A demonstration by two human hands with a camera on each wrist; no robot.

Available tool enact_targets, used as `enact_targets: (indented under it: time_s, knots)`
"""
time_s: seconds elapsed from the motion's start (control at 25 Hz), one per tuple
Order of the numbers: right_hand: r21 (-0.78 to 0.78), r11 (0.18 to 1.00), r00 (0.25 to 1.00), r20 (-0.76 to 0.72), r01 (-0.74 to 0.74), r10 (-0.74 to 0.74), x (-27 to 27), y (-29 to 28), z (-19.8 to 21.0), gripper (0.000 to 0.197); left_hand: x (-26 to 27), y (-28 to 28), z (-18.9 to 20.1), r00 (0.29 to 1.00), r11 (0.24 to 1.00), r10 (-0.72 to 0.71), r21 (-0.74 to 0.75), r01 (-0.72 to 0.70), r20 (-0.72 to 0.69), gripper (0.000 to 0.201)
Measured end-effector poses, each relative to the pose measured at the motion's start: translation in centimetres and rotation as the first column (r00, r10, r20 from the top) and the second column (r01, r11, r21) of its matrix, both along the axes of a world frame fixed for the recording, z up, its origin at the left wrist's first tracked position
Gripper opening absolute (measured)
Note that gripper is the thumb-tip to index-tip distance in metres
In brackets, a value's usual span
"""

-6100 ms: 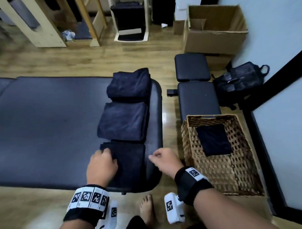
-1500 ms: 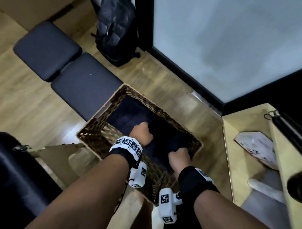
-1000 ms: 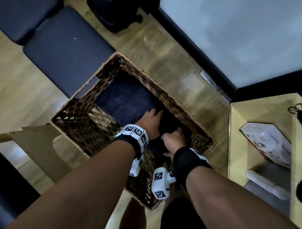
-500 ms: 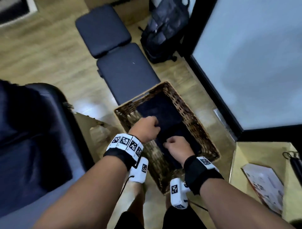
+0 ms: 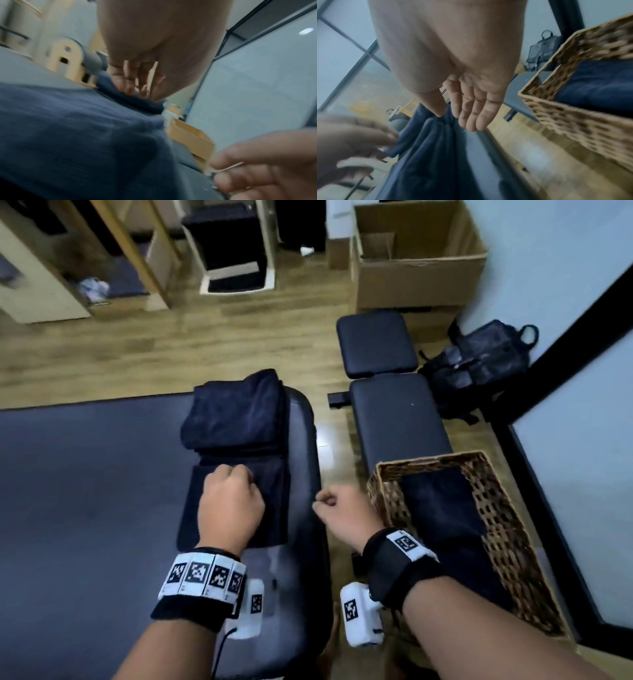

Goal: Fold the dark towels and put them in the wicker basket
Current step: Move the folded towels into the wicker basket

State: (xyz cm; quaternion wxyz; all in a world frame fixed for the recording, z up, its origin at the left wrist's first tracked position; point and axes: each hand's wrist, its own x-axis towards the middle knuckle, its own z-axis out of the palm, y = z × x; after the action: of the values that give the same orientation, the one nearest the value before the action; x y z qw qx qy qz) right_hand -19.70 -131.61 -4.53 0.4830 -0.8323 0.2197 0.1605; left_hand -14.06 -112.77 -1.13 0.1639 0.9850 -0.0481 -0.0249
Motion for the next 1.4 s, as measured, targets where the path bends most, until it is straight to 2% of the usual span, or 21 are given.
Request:
enact_targets:
  time_s: [0.08,0.16,0.24,0.32,0.4,0.48,0.56,0.68,0.8,0.88,0.92,0.96,1.0,1.04,1.08,1.12,1.2,1.32,1.4]
  knots:
    - [0.057,0.998,0.999,-0.023,-0.022,0.023,1.9,3.5,0.0,0.026,0.3,3.9,-0.6,0.965,0.976,0.183,0.149,-0.157,-0.187,0.028]
    - [0.043,0.999,0.998,-0.059,-0.025,0.027,3.2,6.1,-0.3,0.04,0.1,6.5,-1.3,0.903,0.963,0.264,0.151,-0.225,-0.337,0.047]
    - [0.0,1.0,0.998,-0.063,0.025,-0.025,3.8,7.4,-0.9,0.037,0.0,7.7,-1.8,0.901,0.962,0.272,0.071,-0.264,-0.338,0.057]
    - [-0.043,0.997,0.997,-0.037,0.068,-0.07,4.0,8.5,-1.3,0.042,0.1,8.6,-1.7,0.903,0.953,0.297,0.033,-0.302,-0.312,0.058]
    - [-0.018,0.994,0.994,0.0,0.108,-0.108,3.9,9.4,-0.9,0.047,0.5,9.0,-1.2,0.876,0.928,0.35,-0.003,-0.372,-0.333,0.058]
    - [0.025,0.995,0.994,0.058,0.094,-0.095,3.9,10.2,-0.4,0.036,1.0,9.6,-1.1,0.846,0.908,0.379,-0.026,-0.418,-0.375,0.058]
    - [0.05,0.999,0.994,0.108,0.01,-0.015,4.0,10.6,0.8,0.023,1.3,10.3,-1.7,0.811,0.894,0.369,-0.067,-0.444,-0.454,0.056]
    - [0.153,0.986,0.983,0.177,-0.071,0.043,4.1,10.6,3.1,0.026,1.3,10.6,-1.7,0.765,0.873,0.359,-0.096,-0.478,-0.535,0.056]
    - [0.353,0.934,0.979,0.204,-0.059,-0.015,4.5,9.5,5.6,0.035,1.6,9.0,-0.3,0.769,0.855,0.365,-0.137,-0.5,-0.525,0.059]
    - [0.46,0.887,0.972,0.225,-0.044,-0.069,4.6,8.2,7.1,0.031,2.0,7.2,1.3,0.773,0.822,0.321,-0.245,-0.514,-0.548,0.068]
    - [0.51,0.86,0.967,0.231,-0.029,-0.105,4.4,7.2,7.8,0.027,2.0,5.8,2.3,0.757,0.767,0.257,-0.349,-0.538,-0.601,0.071]
    - [0.567,0.823,0.962,0.23,-0.009,-0.149,4.2,5.9,8.3,0.024,2.0,4.3,3.1,0.702,0.65,0.138,-0.47,-0.597,-0.699,0.069]
    - [0.625,0.78,0.955,0.217,0.026,-0.205,3.9,4.4,8.7,0.023,1.9,2.7,4.0,0.627,0.495,-0.006,-0.548,-0.674,-0.779,0.063]
    - [0.665,0.744,0.944,0.202,0.065,-0.262,3.5,2.7,8.9,0.023,1.9,1.1,4.9,0.563,0.366,-0.122,-0.565,-0.74,-0.817,0.055]
    - [0.691,0.715,0.928,0.188,0.108,-0.322,2.8,0.6,8.8,0.025,2.1,-0.5,5.1,0.517,0.307,-0.187,-0.55,-0.777,-0.835,0.048]
    - [0.704,0.692,0.907,0.173,0.159,-0.384,2.0,-1.5,8.6,0.029,2.1,-2.3,5.4,0.483,0.31,-0.24,-0.538,-0.784,-0.842,0.043]
    - [0.703,0.648,0.852,0.118,0.291,-0.511,-0.1,-6.0,7.0,0.037,2.7,-6.4,4.4,0.458,0.425,-0.26,-0.526,-0.737,-0.85,0.036]
    - [0.641,0.573,0.755,-0.014,0.51,-0.656,-3.8,-11.2,2.8,0.032,3.4,-13.1,1.4,0.542,0.612,-0.214,-0.544,-0.574,-0.813,0.034]
    - [0.574,0.489,0.664,-0.134,0.657,-0.735,-6.5,-14.0,-0.9,0.024,3.1,-18.5,-0.6,0.632,0.75,-0.257,-0.564,-0.347,-0.731,0.047]
